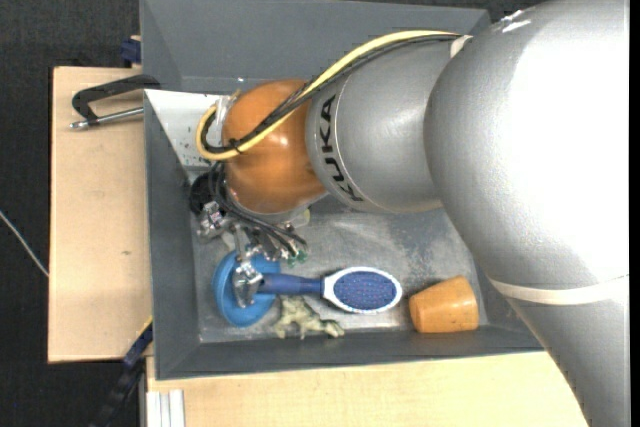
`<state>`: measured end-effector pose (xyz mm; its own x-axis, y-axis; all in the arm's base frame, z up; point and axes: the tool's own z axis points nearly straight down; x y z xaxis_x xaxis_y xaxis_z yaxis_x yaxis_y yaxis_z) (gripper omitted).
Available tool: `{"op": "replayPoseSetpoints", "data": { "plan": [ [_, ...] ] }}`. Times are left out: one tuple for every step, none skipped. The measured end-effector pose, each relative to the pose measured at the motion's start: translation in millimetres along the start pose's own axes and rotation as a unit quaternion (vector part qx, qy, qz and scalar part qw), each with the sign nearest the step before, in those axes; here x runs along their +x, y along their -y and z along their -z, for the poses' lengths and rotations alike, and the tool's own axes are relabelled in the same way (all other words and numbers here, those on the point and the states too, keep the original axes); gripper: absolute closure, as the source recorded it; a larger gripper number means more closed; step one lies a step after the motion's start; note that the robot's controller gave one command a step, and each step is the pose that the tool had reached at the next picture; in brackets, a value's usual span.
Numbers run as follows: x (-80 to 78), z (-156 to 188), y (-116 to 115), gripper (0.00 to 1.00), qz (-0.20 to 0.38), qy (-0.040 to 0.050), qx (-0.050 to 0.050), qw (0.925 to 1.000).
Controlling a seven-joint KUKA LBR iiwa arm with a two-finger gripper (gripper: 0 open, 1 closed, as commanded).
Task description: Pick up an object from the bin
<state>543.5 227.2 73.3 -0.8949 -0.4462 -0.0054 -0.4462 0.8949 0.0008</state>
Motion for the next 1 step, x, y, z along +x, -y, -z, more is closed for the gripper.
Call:
{"op": "replayPoseSetpoints", "data": {
  "plan": [
    [-1.8, 1.8, -0.1, 0.00, -0.001, 0.0004, 0.000, 1.0000]
  ]
}}
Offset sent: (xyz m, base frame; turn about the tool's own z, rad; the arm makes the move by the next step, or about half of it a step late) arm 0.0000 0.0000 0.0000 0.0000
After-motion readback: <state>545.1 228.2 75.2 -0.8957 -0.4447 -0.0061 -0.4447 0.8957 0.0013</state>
